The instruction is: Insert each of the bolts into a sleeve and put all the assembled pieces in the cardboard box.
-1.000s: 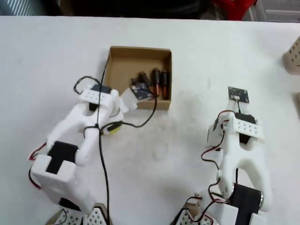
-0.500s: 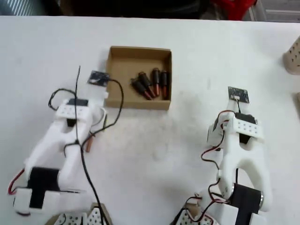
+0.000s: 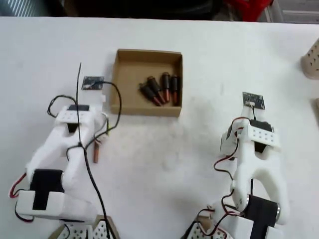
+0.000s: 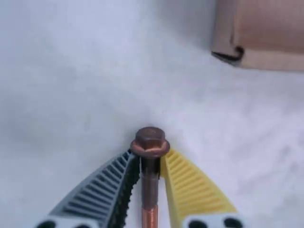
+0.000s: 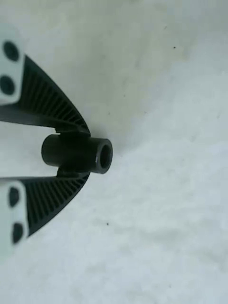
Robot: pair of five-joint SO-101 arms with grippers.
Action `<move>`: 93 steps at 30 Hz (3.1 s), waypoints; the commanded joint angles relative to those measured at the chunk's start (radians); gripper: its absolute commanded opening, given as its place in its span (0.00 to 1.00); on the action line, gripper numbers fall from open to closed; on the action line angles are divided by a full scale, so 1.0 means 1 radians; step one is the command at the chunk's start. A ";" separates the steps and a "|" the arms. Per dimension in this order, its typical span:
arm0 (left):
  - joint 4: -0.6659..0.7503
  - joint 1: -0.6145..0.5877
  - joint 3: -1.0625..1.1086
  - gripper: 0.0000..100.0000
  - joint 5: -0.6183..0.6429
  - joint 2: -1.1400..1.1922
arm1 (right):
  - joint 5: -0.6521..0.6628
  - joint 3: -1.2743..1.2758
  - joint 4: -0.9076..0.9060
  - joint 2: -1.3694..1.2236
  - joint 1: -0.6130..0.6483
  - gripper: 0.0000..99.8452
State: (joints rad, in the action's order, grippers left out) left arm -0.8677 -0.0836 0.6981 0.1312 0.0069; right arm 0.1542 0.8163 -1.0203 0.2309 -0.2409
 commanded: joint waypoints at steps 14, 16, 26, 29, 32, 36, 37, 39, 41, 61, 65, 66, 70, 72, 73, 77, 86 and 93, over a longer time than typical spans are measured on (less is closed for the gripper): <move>-0.049 -0.001 -0.032 0.07 -0.037 0.002 | 0.012 -0.003 0.010 0.030 0.001 0.02; -0.048 -0.001 -0.031 0.07 -0.040 0.002 | 0.012 -0.003 0.010 0.030 0.001 0.02; -0.026 -0.001 -0.028 0.02 -0.040 0.002 | 0.008 -0.003 0.010 0.030 0.001 0.02; -0.023 -0.002 -0.029 0.02 -0.041 0.001 | 0.008 -0.003 0.008 0.030 0.001 0.02; 0.008 -0.010 -0.020 0.02 -0.043 -0.022 | 0.011 0.000 0.005 0.030 0.012 0.02; 0.121 -0.067 0.063 0.02 -0.043 -0.142 | 0.015 0.046 0.005 0.041 0.108 0.02; 0.153 -0.081 0.087 0.02 -0.043 -0.168 | 0.015 0.048 0.005 0.041 0.124 0.02; 0.195 -0.097 0.127 0.02 -0.043 -0.209 | 0.011 0.049 0.005 0.041 0.147 0.02; 0.210 -0.097 0.143 0.02 -0.043 -0.222 | 0.008 0.049 0.005 0.041 0.168 0.02; 0.269 -0.156 0.149 0.02 -0.041 -0.222 | 0.006 0.095 0.013 0.266 0.630 0.02; 0.269 -0.156 0.149 0.02 -0.041 -0.220 | 0.006 0.104 0.068 0.280 0.699 0.02; 0.269 -0.156 0.149 0.02 -0.041 -0.220 | 0.006 0.106 0.102 0.274 0.707 0.02; 0.269 -0.156 0.149 0.02 -0.041 -0.220 | 0.006 0.106 0.216 0.231 0.731 0.02; 0.269 -0.156 0.150 0.02 -0.041 -0.220 | 0.006 0.106 0.257 0.206 0.751 0.02; 0.267 -0.156 0.150 0.02 -0.041 -0.220 | 0.006 0.106 0.272 0.197 0.760 0.02; 0.267 -0.156 0.150 0.02 -0.041 -0.220 | 0.006 0.106 0.326 0.186 0.773 0.02; 0.270 -0.156 0.150 0.02 -0.041 -0.220 | -0.232 0.140 0.463 0.186 0.796 0.02; 0.272 -0.157 0.150 0.02 -0.043 -0.220 | -0.445 0.367 0.966 0.188 0.832 0.02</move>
State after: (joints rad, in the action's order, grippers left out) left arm -0.6252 -0.2309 0.8546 0.0959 -0.1649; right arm -0.2493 1.1247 -0.2869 0.4043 0.5815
